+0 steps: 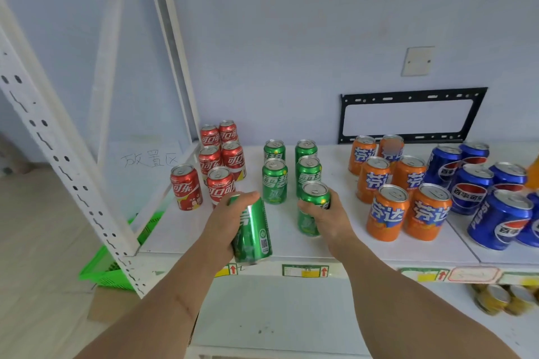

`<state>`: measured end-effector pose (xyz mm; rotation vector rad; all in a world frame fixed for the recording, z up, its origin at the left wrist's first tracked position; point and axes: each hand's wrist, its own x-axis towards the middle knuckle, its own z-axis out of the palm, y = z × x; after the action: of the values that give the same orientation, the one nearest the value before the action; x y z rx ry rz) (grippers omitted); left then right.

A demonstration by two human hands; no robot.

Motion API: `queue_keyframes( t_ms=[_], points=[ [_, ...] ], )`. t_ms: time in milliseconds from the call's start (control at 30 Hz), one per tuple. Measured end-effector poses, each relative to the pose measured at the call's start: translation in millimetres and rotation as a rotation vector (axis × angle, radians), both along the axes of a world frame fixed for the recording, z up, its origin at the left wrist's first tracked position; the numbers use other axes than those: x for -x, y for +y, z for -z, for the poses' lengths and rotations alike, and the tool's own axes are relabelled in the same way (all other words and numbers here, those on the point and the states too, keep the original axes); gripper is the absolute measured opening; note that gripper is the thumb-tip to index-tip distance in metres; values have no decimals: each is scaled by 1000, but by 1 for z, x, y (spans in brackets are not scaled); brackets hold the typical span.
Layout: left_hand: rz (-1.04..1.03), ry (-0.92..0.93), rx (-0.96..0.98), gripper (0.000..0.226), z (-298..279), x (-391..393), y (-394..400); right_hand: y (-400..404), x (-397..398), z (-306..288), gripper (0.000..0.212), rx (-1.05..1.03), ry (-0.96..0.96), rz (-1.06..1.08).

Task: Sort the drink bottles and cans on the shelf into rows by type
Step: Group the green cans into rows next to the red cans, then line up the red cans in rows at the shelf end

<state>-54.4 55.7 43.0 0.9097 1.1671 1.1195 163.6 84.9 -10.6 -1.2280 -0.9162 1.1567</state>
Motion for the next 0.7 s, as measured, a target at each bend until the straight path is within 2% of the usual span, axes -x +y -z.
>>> queue_keyframes(
  t_ms=[200,267,333,433,567,700],
  points=[
    [18,125,-100,37,4,-11,14,-3,-4,4,84,41,-91,19],
    [11,169,-127,33,3,-19,19,-14,-6,6,94,100,-183,30],
    [34,217,-166,31,2,-27,24,-27,-6,9,102,175,-363,42],
    [83,280,-189,46,3,-35,30,-44,-4,9,88,256,-661,74],
    [118,325,-198,58,9,-37,36,-64,-2,9,68,281,-919,64],
    [150,329,-207,63,14,-33,43,-73,-3,7,64,295,-1031,1]
  ],
)
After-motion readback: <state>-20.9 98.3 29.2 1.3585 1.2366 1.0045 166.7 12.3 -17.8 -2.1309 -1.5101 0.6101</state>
